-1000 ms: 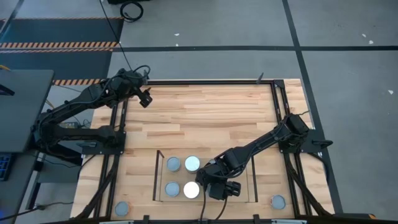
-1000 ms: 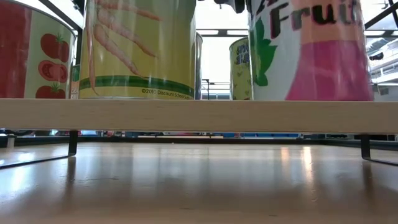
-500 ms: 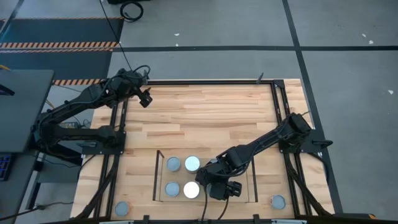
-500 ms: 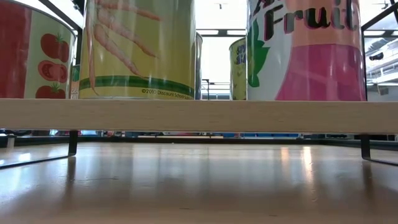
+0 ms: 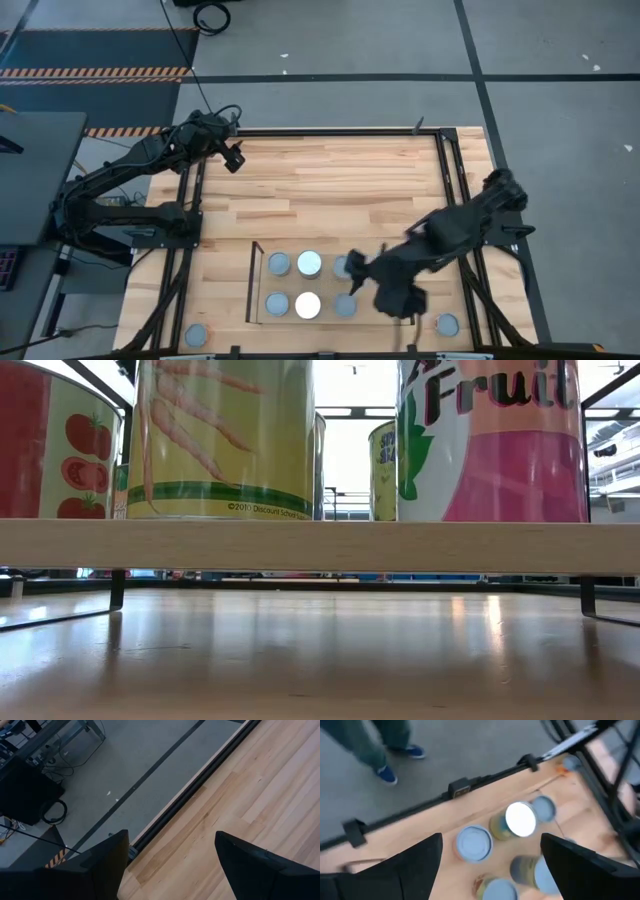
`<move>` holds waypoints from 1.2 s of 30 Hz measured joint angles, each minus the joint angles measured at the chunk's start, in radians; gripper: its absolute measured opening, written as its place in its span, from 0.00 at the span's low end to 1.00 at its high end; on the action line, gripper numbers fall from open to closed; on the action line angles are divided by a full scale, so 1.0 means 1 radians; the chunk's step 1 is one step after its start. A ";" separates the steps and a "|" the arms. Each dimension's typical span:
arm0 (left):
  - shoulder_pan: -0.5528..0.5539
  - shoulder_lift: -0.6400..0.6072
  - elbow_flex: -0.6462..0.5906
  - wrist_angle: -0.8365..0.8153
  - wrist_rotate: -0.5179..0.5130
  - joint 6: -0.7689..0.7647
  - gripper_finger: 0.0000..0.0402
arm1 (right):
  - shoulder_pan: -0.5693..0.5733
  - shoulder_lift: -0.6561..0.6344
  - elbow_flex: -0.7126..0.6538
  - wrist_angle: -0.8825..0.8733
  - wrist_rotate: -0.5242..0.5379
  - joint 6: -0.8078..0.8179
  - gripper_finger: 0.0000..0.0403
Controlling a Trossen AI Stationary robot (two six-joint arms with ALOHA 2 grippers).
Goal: Pick and place cans onto a shelf
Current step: Put the canned salmon on the shelf
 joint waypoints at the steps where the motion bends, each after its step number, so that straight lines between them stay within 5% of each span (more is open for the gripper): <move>1: 0.000 0.000 0.000 0.000 0.000 0.000 0.75 | 0.007 -0.013 0.020 -0.014 0.018 0.048 0.86; 13: 0.000 0.000 0.000 0.000 0.000 0.000 0.75 | 0.206 -0.173 0.093 -0.415 0.312 0.999 0.82; 24: 0.000 0.000 0.000 0.000 0.000 0.000 0.75 | 0.510 -0.136 0.062 -0.410 0.235 1.578 0.82; 29: 0.000 0.000 0.000 0.000 0.000 0.000 0.75 | 0.627 -0.112 -0.034 -0.409 0.278 1.771 0.82; 36: 0.000 0.000 0.000 0.000 0.000 0.000 0.75 | 0.646 -0.092 -0.376 -0.248 0.238 1.877 0.86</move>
